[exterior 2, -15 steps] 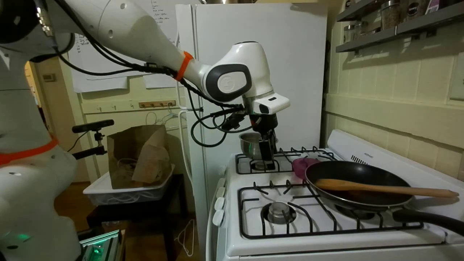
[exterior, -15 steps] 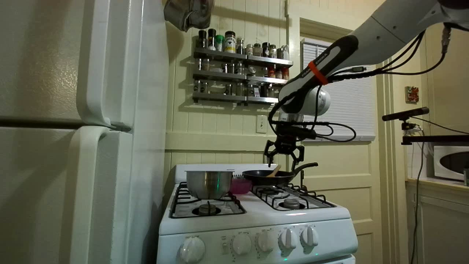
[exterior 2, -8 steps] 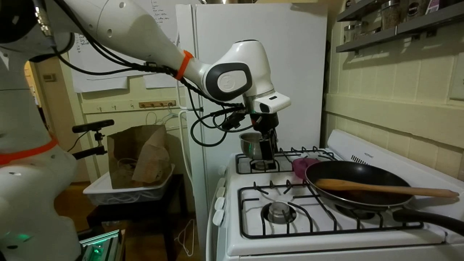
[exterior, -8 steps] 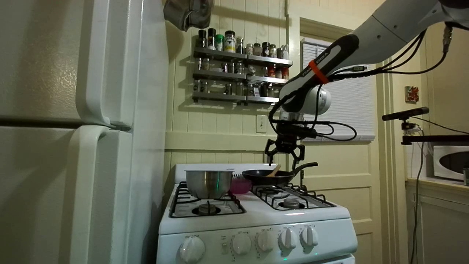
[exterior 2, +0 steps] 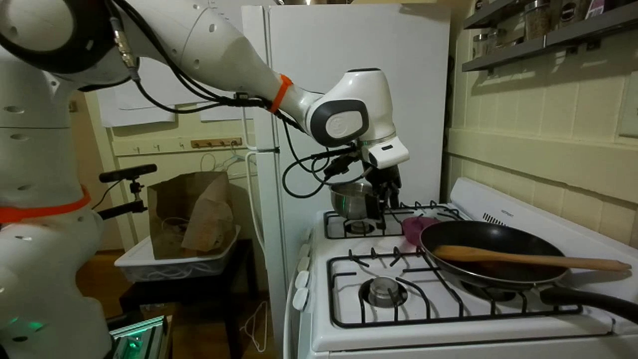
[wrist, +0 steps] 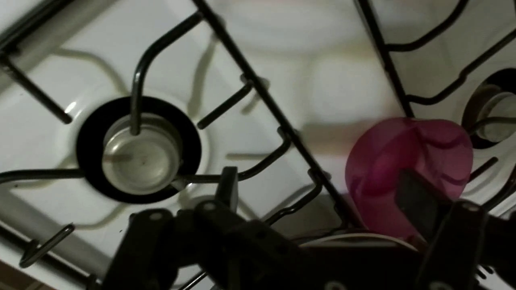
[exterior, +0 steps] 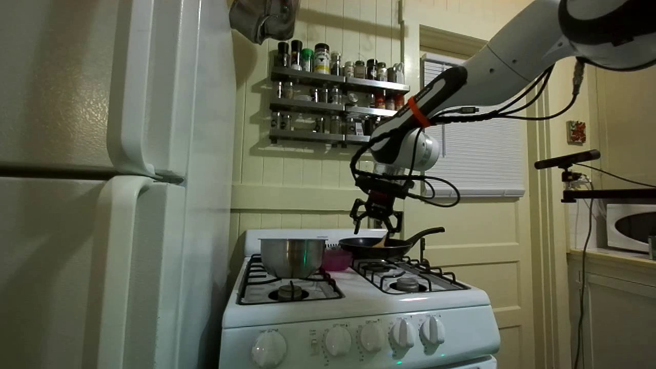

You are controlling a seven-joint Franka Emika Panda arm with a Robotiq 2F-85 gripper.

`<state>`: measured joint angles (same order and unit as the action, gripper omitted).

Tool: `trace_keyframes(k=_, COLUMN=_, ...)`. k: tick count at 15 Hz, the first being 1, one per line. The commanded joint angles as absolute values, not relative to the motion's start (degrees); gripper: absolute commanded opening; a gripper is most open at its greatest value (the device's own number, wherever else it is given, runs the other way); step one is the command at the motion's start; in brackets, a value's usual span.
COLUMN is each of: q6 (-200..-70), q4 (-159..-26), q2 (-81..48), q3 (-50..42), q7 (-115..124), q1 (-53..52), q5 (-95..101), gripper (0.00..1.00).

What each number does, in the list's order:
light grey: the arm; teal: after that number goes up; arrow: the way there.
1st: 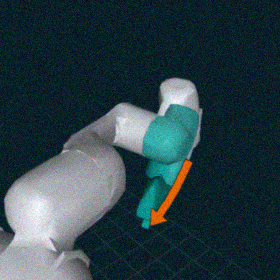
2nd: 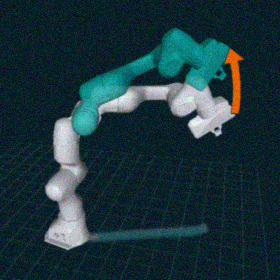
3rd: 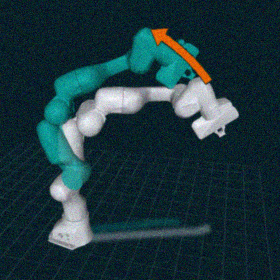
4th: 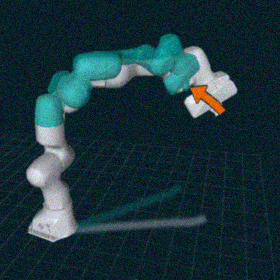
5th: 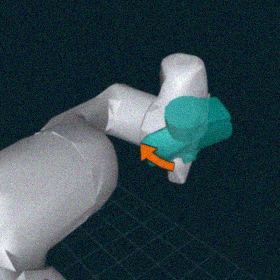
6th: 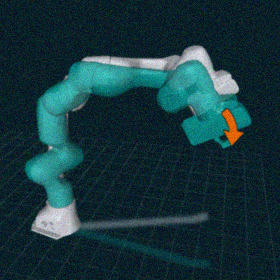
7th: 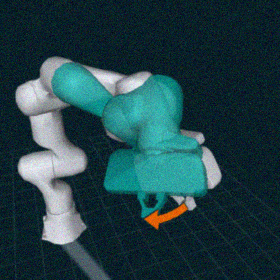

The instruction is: Put the pink bowl into the silver bowl, then the silver bowl into the pan

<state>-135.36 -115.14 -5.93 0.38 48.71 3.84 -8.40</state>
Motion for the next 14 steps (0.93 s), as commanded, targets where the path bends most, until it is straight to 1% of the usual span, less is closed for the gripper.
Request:
trace_keyframes(k=1, q6=-138.0, q4=-108.7, q2=-13.3, q3=-0.6, q7=55.2, q1=1.6, q5=-10.5, gripper=1.00)
trace_keyframes(k=8, q6=-145.3, q4=-101.9, q2=-22.0, q3=-1.9, q7=60.1, q1=0.3, q5=-11.7, gripper=1.00)
trace_keyframes(k=9, q6=-145.9, q4=-101.4, q2=-22.8, q3=-2.0, q7=60.5, q1=0.2, q5=-12.0, gripper=0.97)
trace_keyframes(k=11, q6=-146.3, q4=-100.5, q2=-24.0, q3=-2.2, q7=61.1, q1=0.1, q5=-12.5, gripper=0.73)
trace_keyframes(k=12, q6=-146.1, q4=-99.9, q2=-24.5, q3=-2.2, q7=61.2, q1=0.1, q5=-12.9, gripper=0.71)
trace_keyframes(k=13, q6=-145.9, q4=-99.7, q2=-24.8, q3=-2.2, q7=61.4, q1=0.0, q5=-13.1, gripper=0.63)
trace_keyframes(k=14, q6=-145.7, q4=-99.5, q2=-25.0, q3=-2.2, q7=61.5, q1=-0.1, q5=-13.2, gripper=0.53)
